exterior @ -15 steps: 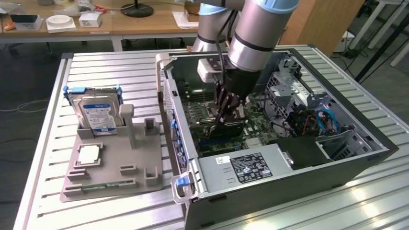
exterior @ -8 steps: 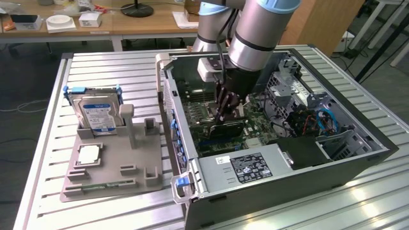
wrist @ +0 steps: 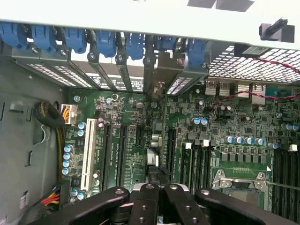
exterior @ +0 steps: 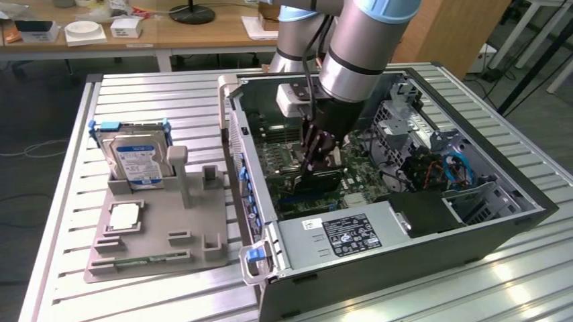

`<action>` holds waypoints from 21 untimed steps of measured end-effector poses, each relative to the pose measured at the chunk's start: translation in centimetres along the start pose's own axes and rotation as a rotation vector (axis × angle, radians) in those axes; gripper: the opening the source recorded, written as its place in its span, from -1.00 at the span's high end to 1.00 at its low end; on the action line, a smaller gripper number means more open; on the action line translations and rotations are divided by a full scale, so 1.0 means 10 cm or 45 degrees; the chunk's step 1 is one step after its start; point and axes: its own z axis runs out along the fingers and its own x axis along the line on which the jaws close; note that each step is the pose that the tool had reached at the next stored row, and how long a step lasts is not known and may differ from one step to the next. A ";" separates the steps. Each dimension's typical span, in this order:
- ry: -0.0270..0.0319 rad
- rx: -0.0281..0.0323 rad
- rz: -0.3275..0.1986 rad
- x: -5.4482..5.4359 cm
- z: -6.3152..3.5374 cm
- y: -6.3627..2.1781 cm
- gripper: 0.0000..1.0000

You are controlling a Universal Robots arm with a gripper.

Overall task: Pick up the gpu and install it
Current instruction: 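Press down on the gpu until it lock into place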

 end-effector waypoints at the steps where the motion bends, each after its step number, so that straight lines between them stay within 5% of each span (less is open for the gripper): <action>1: 0.0001 0.0001 0.000 0.00 0.000 0.000 0.79; 5: 0.0022 0.0001 0.000 0.00 0.002 0.000 0.79; 12: 0.0199 -0.0009 0.002 0.01 0.006 -0.001 0.79; 21: 0.0197 -0.0004 0.002 0.01 0.011 -0.001 0.79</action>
